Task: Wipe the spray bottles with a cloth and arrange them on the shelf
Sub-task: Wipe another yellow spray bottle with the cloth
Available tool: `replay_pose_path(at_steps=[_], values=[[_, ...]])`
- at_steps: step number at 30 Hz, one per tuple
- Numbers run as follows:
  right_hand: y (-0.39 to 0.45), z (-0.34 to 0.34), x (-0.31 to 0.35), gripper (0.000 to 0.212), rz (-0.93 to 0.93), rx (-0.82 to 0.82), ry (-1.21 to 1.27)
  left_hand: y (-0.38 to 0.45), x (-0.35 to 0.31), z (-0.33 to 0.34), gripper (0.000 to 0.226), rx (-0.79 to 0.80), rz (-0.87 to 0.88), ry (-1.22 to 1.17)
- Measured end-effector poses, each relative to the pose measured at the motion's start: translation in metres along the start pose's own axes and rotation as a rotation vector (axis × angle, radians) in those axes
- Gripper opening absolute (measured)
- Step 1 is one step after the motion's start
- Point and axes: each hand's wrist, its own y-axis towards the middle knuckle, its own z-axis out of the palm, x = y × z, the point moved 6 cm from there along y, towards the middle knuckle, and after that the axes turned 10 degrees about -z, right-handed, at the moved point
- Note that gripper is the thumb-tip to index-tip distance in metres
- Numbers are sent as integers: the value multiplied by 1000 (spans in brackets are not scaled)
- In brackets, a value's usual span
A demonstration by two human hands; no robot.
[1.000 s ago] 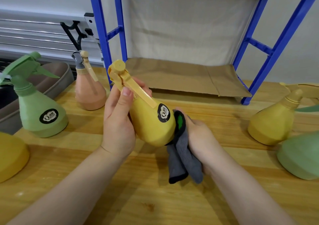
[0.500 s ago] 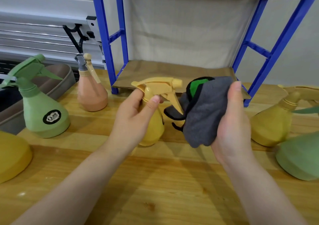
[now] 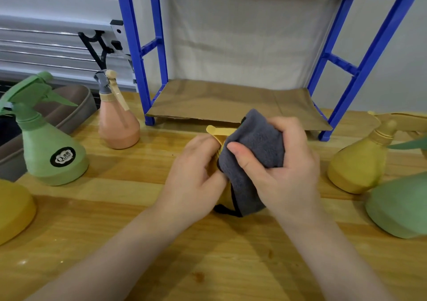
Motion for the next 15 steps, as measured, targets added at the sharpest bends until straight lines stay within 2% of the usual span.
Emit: replay_pose_path(at_steps=[4,7,12,15], values=[[2,-6,-2,39,70,-51,-16,0,-3,2,8,51,4,-14],[5,-4,-8,32,128,-1,58,3,-1,2,8,58,-14,17],[0,10,-11,21,99,89,301,5,7,-5,16,-8,-78,-43],[-2,13,-12,18,45,53,331,4,12,-4,5,19,-147,-154]])
